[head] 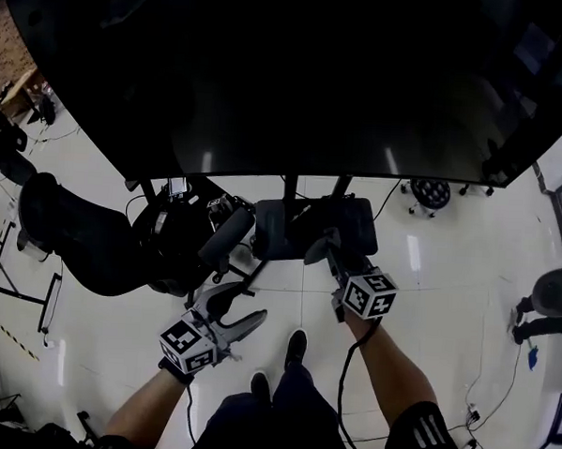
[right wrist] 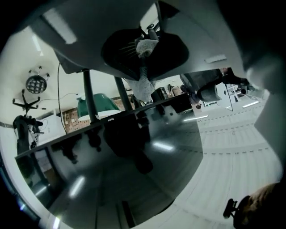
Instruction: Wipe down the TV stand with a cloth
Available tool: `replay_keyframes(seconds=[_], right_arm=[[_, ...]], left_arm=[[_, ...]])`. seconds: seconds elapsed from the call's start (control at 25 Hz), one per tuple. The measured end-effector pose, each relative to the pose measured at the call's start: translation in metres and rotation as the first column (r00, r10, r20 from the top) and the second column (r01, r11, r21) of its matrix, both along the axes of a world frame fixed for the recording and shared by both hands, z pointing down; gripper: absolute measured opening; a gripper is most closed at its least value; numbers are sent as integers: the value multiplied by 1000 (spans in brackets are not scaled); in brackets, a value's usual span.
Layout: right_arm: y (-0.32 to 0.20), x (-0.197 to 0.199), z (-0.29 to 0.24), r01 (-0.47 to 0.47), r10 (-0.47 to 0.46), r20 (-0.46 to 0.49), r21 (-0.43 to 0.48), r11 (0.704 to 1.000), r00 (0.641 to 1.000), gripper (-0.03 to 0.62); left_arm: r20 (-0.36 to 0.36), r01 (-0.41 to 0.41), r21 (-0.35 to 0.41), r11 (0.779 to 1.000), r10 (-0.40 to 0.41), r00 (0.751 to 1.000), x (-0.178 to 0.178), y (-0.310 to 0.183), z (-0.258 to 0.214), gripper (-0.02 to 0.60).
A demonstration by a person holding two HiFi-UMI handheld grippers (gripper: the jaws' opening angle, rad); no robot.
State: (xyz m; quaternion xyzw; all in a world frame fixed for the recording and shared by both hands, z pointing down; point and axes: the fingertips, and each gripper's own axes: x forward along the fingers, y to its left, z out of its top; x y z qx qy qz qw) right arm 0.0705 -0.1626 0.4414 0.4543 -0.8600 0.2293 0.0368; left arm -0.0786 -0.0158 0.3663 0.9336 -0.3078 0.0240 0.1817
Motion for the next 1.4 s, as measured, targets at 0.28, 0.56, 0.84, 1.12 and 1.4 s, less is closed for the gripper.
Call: replay_keyframes(seconds=[0.28,0.56,0.84,1.12,1.4], right_arm=[[-113,-6,52,44,-45,-64,-7,999,997,41],[-200,-25,82,58,-59,-54,-18,998,997,42],[-257,-56,102,117,-111,-113,53,992,987,43],[-285,-74,99,136,-122,-122,110,985,985,42],[-292,-79,140,147,-134,-171,70,987,976,43]], left_arm=[[6,4,-18,1000,-4,1000,29,-74,33,322],[1,5,-29,1000,-5,1000,47,-124,53,327],[-16,53,-26,998,-53,998,41,-164,69,328],[-33,39,-19,999,-40,999,52,-179,78,328],[-44,56,-67,996,-59,997,55,-181,105,327]])
